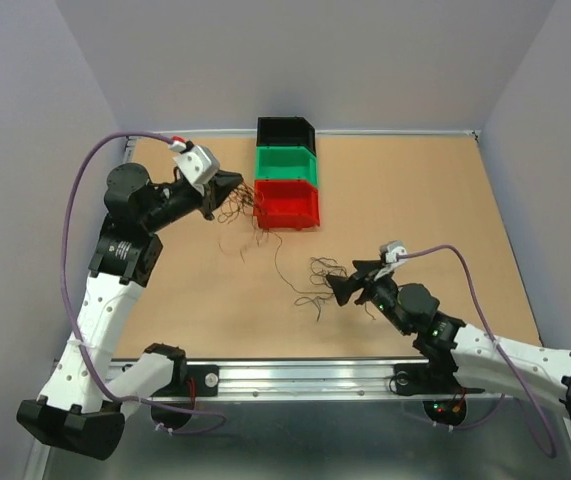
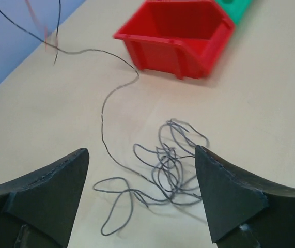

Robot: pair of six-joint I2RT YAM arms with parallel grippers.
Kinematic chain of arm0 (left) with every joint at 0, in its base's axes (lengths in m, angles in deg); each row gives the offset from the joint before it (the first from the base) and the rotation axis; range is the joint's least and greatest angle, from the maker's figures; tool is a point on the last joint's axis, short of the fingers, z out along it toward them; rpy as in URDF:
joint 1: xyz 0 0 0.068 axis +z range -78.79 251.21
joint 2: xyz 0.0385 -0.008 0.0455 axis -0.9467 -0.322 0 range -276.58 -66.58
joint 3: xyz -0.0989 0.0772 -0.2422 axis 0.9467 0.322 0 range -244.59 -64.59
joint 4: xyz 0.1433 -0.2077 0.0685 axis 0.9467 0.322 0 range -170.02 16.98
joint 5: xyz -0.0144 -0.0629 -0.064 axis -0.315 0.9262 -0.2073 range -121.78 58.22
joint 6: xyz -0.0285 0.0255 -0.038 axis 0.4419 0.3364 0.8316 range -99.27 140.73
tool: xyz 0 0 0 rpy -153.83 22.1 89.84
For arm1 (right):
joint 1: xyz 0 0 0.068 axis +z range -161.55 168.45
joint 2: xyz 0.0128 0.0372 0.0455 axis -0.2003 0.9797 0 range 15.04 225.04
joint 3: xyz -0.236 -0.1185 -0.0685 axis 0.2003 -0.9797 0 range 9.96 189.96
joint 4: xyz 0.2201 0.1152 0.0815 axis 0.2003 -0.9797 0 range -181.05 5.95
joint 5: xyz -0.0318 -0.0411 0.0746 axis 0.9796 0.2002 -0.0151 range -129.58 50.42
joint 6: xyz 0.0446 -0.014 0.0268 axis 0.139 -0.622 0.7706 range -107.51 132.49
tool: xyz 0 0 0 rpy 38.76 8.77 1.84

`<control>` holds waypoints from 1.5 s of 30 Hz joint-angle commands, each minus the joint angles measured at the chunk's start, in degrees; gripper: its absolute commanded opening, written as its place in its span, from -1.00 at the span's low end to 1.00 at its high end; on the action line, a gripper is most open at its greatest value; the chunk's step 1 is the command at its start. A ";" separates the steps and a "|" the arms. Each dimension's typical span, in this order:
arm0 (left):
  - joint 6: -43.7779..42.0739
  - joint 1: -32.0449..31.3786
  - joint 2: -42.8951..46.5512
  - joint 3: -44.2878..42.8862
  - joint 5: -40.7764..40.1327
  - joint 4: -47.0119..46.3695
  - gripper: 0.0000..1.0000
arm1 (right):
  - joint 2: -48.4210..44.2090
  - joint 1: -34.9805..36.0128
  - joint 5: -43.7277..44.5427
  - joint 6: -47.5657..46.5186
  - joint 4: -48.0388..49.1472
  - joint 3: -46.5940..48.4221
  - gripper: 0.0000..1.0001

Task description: Untangle the cables

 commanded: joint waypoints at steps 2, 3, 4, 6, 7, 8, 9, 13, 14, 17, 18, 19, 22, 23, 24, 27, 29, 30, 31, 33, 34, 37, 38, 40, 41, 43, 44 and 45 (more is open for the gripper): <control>-5.64 -5.08 3.32 1.29 11.41 1.82 -0.69 | 6.48 0.15 -17.73 -11.70 6.16 11.80 0.78; -5.81 -5.43 3.23 1.55 12.38 2.18 -0.68 | 9.45 0.24 -19.33 -12.40 8.08 13.11 0.79; -5.90 -5.61 3.06 1.64 13.61 2.18 -0.68 | 10.79 0.15 -22.22 -13.54 10.28 15.13 0.79; -5.82 -5.87 2.62 1.81 14.49 2.27 -0.68 | 14.99 0.15 -24.44 -14.34 11.69 17.60 0.79; -5.73 -6.22 2.01 1.90 15.11 2.61 -0.68 | 16.67 0.06 -26.71 -14.69 12.23 20.48 0.80; -5.90 -6.40 1.74 1.90 15.20 2.79 -0.68 | 18.08 0.15 -29.08 -15.04 12.49 21.81 0.81; -6.25 -6.48 1.48 1.82 15.12 3.06 -0.68 | 19.40 0.24 -29.97 -15.22 13.11 23.05 0.82; -6.78 -7.01 0.86 2.25 14.94 3.67 -0.68 | 26.95 0.24 -32.53 -16.80 15.30 28.76 0.86; -6.87 -7.01 1.03 2.34 15.03 3.67 -0.68 | 28.19 0.15 -32.79 -16.98 16.27 30.68 0.87; -6.69 -7.28 0.95 2.34 15.03 3.67 -0.68 | 32.58 0.24 -32.97 -18.12 16.54 34.12 0.88; -6.61 -7.36 0.86 2.17 15.11 3.93 -0.68 | 33.73 0.24 -32.97 -18.12 16.37 36.57 0.89; -6.69 -7.36 0.86 1.99 15.29 4.11 -0.68 | 35.22 0.24 -32.71 -18.65 16.45 38.07 0.89; -6.96 -7.54 1.30 1.73 15.38 4.64 -0.68 | 40.75 0.24 -30.96 -18.74 16.54 42.47 0.75; -6.96 -7.54 1.39 1.73 15.29 4.73 -0.68 | 40.77 0.24 -30.69 -18.74 16.54 43.35 0.61; -6.96 -7.54 1.56 1.64 15.29 4.73 -0.68 | 42.51 0.24 -30.25 -18.74 16.54 44.40 0.40; -7.05 -7.54 1.56 0.85 15.12 5.25 -0.68 | 44.02 0.24 -30.25 -18.74 16.54 46.70 -0.72; -6.87 -7.54 1.30 -1.34 12.93 5.78 -0.70 | 43.76 0.24 -30.68 -17.51 16.37 47.49 -0.99; -6.70 -7.54 1.21 -2.31 12.05 5.78 -0.70 | 43.32 0.33 -31.12 -17.42 15.84 47.84 -0.99; -6.35 -7.54 0.95 -4.23 10.65 5.78 -0.70 | 42.19 0.33 -31.12 -16.55 14.97 48.54 -0.99; -5.47 -7.63 0.25 -7.13 10.63 6.22 -0.70 | 40.52 0.59 -30.60 -15.32 10.60 51.77 -0.99; -5.29 -7.63 -0.02 -7.93 10.72 6.31 -0.70 | 40.07 0.68 -30.34 -14.79 8.82 52.93 -0.99; -4.67 -7.63 -1.07 -9.95 10.11 6.49 -0.72 | 39.89 0.85 -27.18 -11.37 3.46 54.61 -0.99; -4.50 -7.63 -1.25 -10.40 9.32 6.22 -0.76 | 40.24 0.85 -25.08 -10.40 2.75 53.83 -0.99; -3.19 -7.63 -1.95 -13.45 2.60 5.00 -0.95 | 41.73 0.85 -21.21 -7.16 2.65 46.67 -0.99; -2.57 -7.63 -2.21 -15.39 -1.37 4.56 -1.00 | 44.78 0.85 -18.32 -6.09 5.79 43.31 -0.99; -0.82 -7.37 -4.31 -24.66 -17.47 4.64 -1.00 | 49.97 0.77 -12.96 -0.85 8.53 34.19 -0.99; -0.11 -6.67 -5.72 -29.16 -22.54 5.77 -1.00 | 52.35 0.85 -9.71 1.54 9.76 31.70 -0.99; 1.11 -3.70 -9.56 -39.30 -28.07 9.18 -1.00 | 56.37 0.77 -6.11 4.78 14.99 24.62 -0.99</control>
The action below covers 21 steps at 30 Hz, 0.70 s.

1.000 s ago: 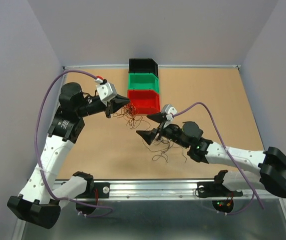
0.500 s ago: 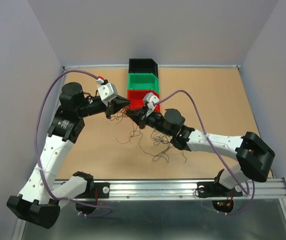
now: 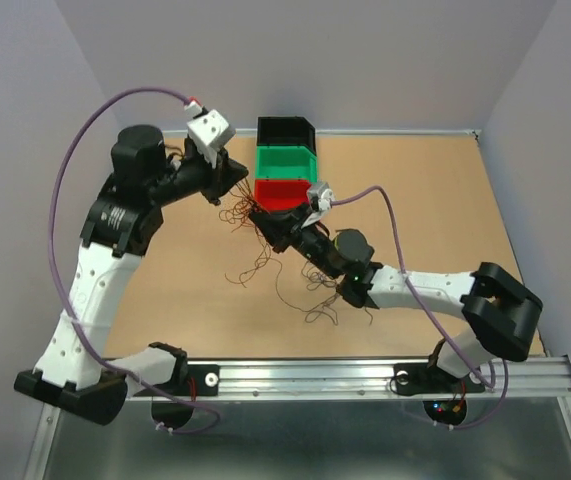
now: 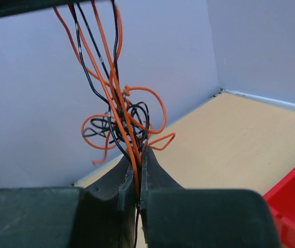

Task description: Untangle the cables

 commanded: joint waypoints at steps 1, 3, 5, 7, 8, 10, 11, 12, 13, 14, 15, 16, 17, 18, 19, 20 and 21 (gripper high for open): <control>3.72 6.11 -5.33 -25.81 -28.42 -8.15 -1.00 | 12.89 -0.26 15.47 11.67 1.21 -21.72 -0.99; 4.09 6.91 -7.88 -32.33 -33.78 -6.65 -1.00 | 13.43 -0.35 15.12 13.87 13.58 -27.54 -0.99; 4.09 6.92 -10.00 -36.48 -43.53 -6.99 -1.00 | 10.90 -0.26 15.82 14.58 15.14 -31.67 -0.99; 2.43 7.09 -9.40 -33.88 -53.17 -10.31 -1.00 | 4.60 -0.26 18.19 14.32 15.15 -34.84 -0.99; 1.63 7.35 -8.52 -31.59 -55.15 -12.25 -1.00 | 1.94 -0.26 19.07 14.06 15.15 -36.60 -0.99; 0.49 7.88 -5.62 -24.47 -57.27 -17.18 -1.00 | -4.64 -0.35 20.84 12.92 14.19 -41.43 -0.99; 0.13 8.23 -4.74 -22.62 -56.93 -18.15 -1.00 | -11.64 -0.35 21.62 12.04 10.79 -42.32 -0.99; 0.30 8.23 -3.77 -21.04 -56.75 -18.94 -1.00 | -14.92 -0.26 22.15 11.69 7.79 -42.67 -0.99; 0.65 8.32 -3.42 -18.93 -55.62 -19.12 -1.00 | -20.70 -0.26 22.24 10.81 4.72 -42.33 -0.99; 0.83 8.32 -3.24 -17.87 -54.74 -19.21 -1.00 | -23.19 -0.35 22.07 10.28 2.25 -42.24 -0.99; 1.70 8.24 -3.06 -16.99 -54.03 -19.65 -1.00 | -25.39 -0.26 21.55 9.84 -0.47 -42.32 -0.99; 1.80 8.32 -2.80 -15.06 -53.15 -20.09 -1.00 | -28.03 -0.26 21.63 9.32 -1.89 -42.41 -0.99; 1.71 8.32 -2.88 -14.17 -53.15 -20.44 -1.00 | -32.40 -0.26 21.63 9.31 -3.73 -42.33 -0.99; 1.63 8.32 -3.06 -12.51 -53.84 -20.97 -1.00 | -34.97 -0.35 22.59 9.31 -8.27 -42.06 -0.99; 1.45 8.32 -3.15 -11.28 -53.94 -20.97 -1.00 | -39.09 -0.35 23.81 9.22 -12.84 -41.63 -0.99; 1.27 8.32 -3.06 -9.96 -54.20 -22.54 -1.00 | -39.13 -0.35 24.70 9.22 -15.15 -41.36 -0.99; 1.10 8.32 -2.80 -8.38 -54.46 -23.34 -1.00 | -43.39 -0.26 25.66 9.40 -17.44 -41.01 -0.99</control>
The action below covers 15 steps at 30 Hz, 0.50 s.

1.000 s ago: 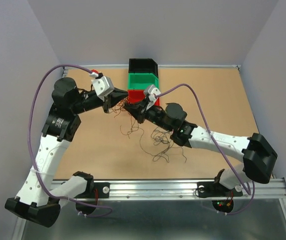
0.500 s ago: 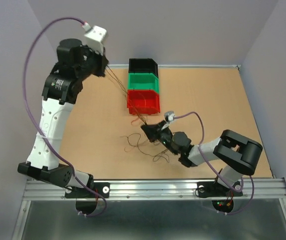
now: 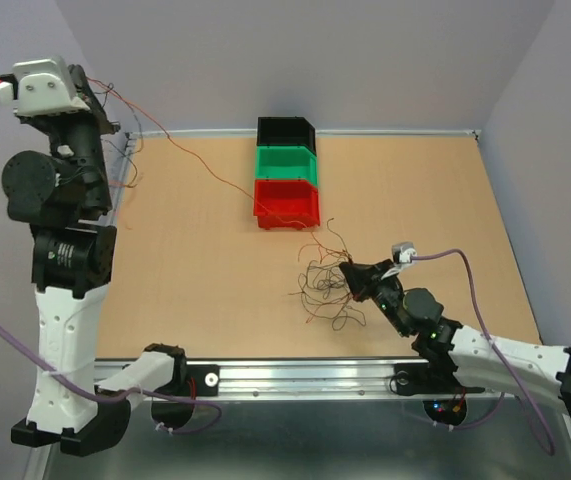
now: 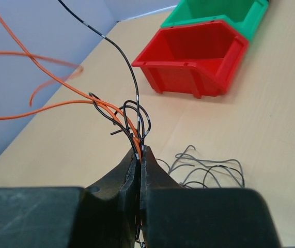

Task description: Untangle the cables

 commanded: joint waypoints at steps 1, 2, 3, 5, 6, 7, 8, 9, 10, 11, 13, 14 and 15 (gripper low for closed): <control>-1.18 -0.11 -3.56 9.06 -4.03 -5.17 -1.00 | -8.87 0.09 6.35 -0.88 -16.42 2.31 -0.99; -1.00 0.23 -3.47 10.22 -5.53 -6.06 -1.00 | -10.98 0.09 10.71 0.43 -21.84 3.62 -0.99; -0.74 1.11 -3.56 11.45 -6.16 -7.37 -1.00 | -14.65 0.09 13.10 1.49 -24.42 4.16 -0.99; 3.54 7.68 -3.39 13.83 -3.45 -7.56 -1.00 | -19.41 0.00 18.02 3.34 -28.65 4.51 -0.99; 5.05 9.97 -3.65 14.45 -1.78 -7.65 -1.00 | -21.78 0.00 20.83 3.78 -31.19 4.34 -0.99; 5.93 13.82 -3.56 15.76 0.41 -7.83 -1.00 | -27.03 0.00 22.25 3.96 -32.60 4.25 -0.99; 7.07 15.17 -3.74 16.56 1.47 -8.18 -1.00 | -29.26 0.09 24.09 5.35 -34.36 4.16 -0.99; 7.26 16.05 -4.00 17.35 2.70 -8.70 -1.00 | -31.63 0.09 26.90 5.98 -37.51 4.16 -0.99; 7.52 16.93 -4.78 18.23 4.19 -8.97 -1.00 | -35.04 0.09 28.06 6.42 -38.84 4.07 -0.99; 7.96 18.50 -5.40 18.32 5.43 -8.80 -1.00 | -36.56 0.00 29.02 7.12 -39.81 3.99 -0.99; 10.06 20.27 -7.33 18.58 10.15 -7.92 -1.00 | -38.06 0.00 29.56 7.12 -40.79 3.11 -0.99; 10.77 21.06 -8.12 18.67 11.93 -7.65 -1.00 | -38.07 0.09 29.47 7.30 -40.79 3.11 -0.99; 11.21 21.59 -8.74 18.93 13.51 -7.56 -1.00 | -37.63 0.09 29.65 7.39 -40.97 3.11 -0.99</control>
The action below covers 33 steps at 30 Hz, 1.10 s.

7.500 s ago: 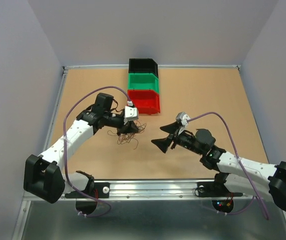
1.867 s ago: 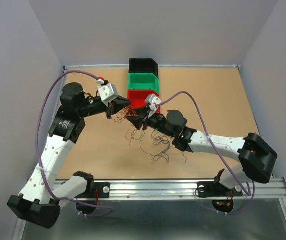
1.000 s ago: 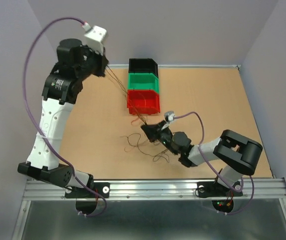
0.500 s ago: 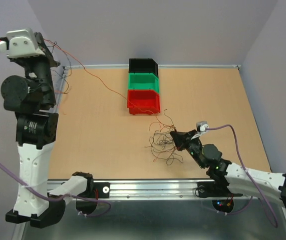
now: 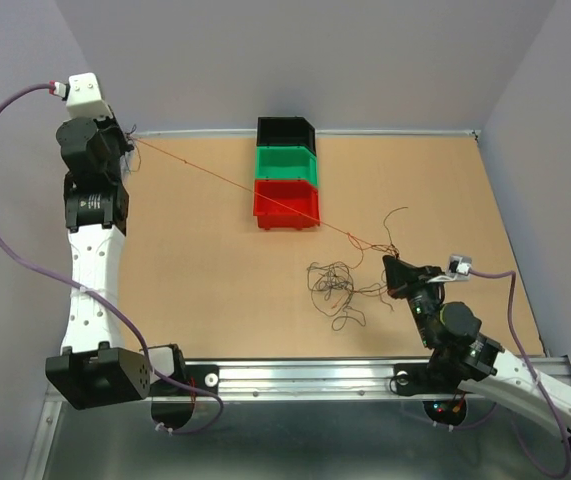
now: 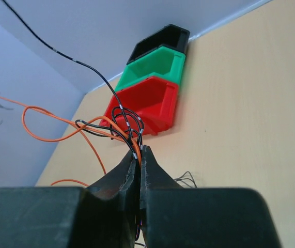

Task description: Untangle the cables

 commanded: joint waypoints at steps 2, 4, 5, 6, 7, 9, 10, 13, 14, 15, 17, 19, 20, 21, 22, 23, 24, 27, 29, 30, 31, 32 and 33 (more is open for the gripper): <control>3.26 3.52 -1.19 0.19 10.06 -7.63 -1.00 | 2.02 -0.26 8.80 1.92 -6.98 2.19 -0.99; 2.83 3.43 -1.10 2.29 16.22 -10.16 -1.00 | 3.43 -0.35 8.36 1.92 -6.98 2.71 -0.99; 2.74 3.26 -0.84 4.82 23.39 -10.88 -1.00 | 4.05 -0.26 8.01 1.75 -6.89 3.24 -0.89; 2.65 2.91 -0.58 6.15 25.89 -11.58 -1.00 | 4.84 -0.26 6.79 1.40 -6.98 3.59 -0.78; 2.13 1.16 -0.05 7.39 28.27 -12.63 -1.00 | 5.98 -0.35 5.91 0.96 -6.89 3.86 -0.58; -2.08 -1.91 0.56 10.11 35.66 -12.47 -1.00 | 7.12 -0.26 4.58 -0.01 -6.89 4.73 0.06; -3.84 -5.32 1.87 12.47 37.59 -12.12 -1.00 | 8.26 -0.26 3.36 -0.10 -6.72 4.91 0.40; -9.73 -14.54 5.82 17.74 37.00 -12.55 -1.00 | 10.63 -0.26 -0.51 -3.68 -4.35 5.00 0.58; -10.35 -16.24 6.80 18.81 37.08 -12.55 -1.00 | 11.34 -0.26 -3.22 -4.40 -2.69 5.00 0.60; -10.53 -17.56 7.76 19.69 37.26 -12.64 -1.00 | 12.22 -0.35 -4.81 -5.27 -1.46 4.92 0.61; -10.36 -19.24 10.31 21.81 39.88 -13.08 -1.00 | 15.20 -0.35 -9.20 -9.47 1.97 4.57 0.64; -10.27 -19.68 11.55 22.77 42.43 -13.26 -1.00 | 17.49 -0.26 -17.54 -12.39 9.08 4.04 0.69; -10.19 -19.68 12.95 23.91 44.36 -13.60 -1.00 | 19.24 -0.35 -20.35 -15.10 11.10 4.12 0.73; -10.18 -19.68 14.18 24.53 45.16 -14.13 -0.99 | 22.74 -0.26 -23.95 -15.91 14.61 4.56 0.74; -10.27 -19.77 14.80 25.06 46.65 -14.48 -0.98 | 25.30 -0.26 -26.16 -16.79 15.25 5.52 0.74; -10.27 -19.77 15.41 25.85 47.27 -14.75 -0.96 | 30.20 -0.26 -28.27 -18.88 16.13 8.40 0.74; -10.19 -19.77 15.77 26.29 48.06 -15.10 -0.95 | 33.20 -0.35 -29.68 -19.60 16.48 9.82 0.75; -10.10 -19.77 17.00 26.82 52.36 -15.28 -0.93 | 42.94 -0.26 -37.75 -23.12 20.24 15.36 0.77; -9.83 -19.77 17.35 27.09 54.83 -15.10 -0.93 | 47.36 -0.26 -40.93 -25.23 23.33 18.52 0.80; -9.83 -19.77 17.62 27.26 55.44 -15.02 -0.93 | 49.12 -0.35 -43.64 -25.84 25.52 19.67 0.80; -9.92 -19.77 17.79 27.35 56.06 -14.84 -0.93 | 53.06 -0.26 -44.80 -26.20 26.50 20.72 0.80; -9.92 -19.77 17.97 27.61 57.11 -14.84 -0.93 | 54.75 -0.35 -44.99 -26.46 27.29 22.04 0.80; -10.10 -19.77 18.23 27.70 57.64 -14.75 -0.93 | 56.33 -0.26 -47.17 -27.25 28.86 23.27 0.80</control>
